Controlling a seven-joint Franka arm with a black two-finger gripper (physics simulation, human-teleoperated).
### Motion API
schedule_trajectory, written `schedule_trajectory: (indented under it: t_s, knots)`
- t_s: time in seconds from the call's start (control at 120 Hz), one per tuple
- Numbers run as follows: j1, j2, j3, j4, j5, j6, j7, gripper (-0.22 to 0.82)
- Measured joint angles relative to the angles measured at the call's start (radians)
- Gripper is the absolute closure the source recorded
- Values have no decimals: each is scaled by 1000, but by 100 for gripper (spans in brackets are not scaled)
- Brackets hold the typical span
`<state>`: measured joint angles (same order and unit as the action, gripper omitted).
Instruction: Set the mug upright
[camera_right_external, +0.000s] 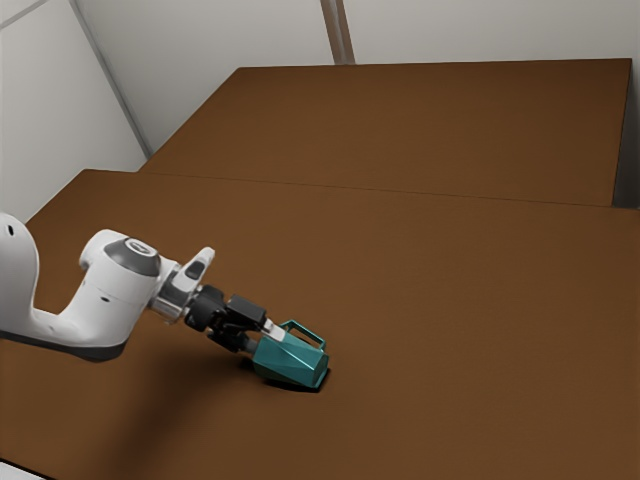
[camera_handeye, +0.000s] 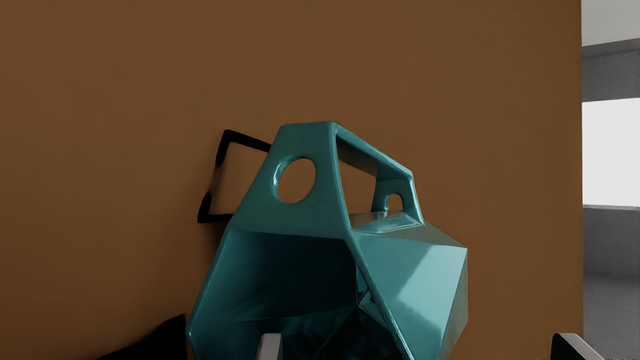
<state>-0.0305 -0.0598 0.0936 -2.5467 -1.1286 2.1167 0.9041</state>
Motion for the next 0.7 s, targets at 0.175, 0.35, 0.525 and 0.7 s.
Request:
schedule_trajectory:
  t_s: [0.175,0.35,0.525,0.7]
  knots:
    - [-17,6,0,1,-11,7,13,2]
    - [-32,8,0,2,-28,12,23,10]
    - [-32,8,0,2,-34,15,30,30]
    - [-30,6,0,2,-35,16,34,46]
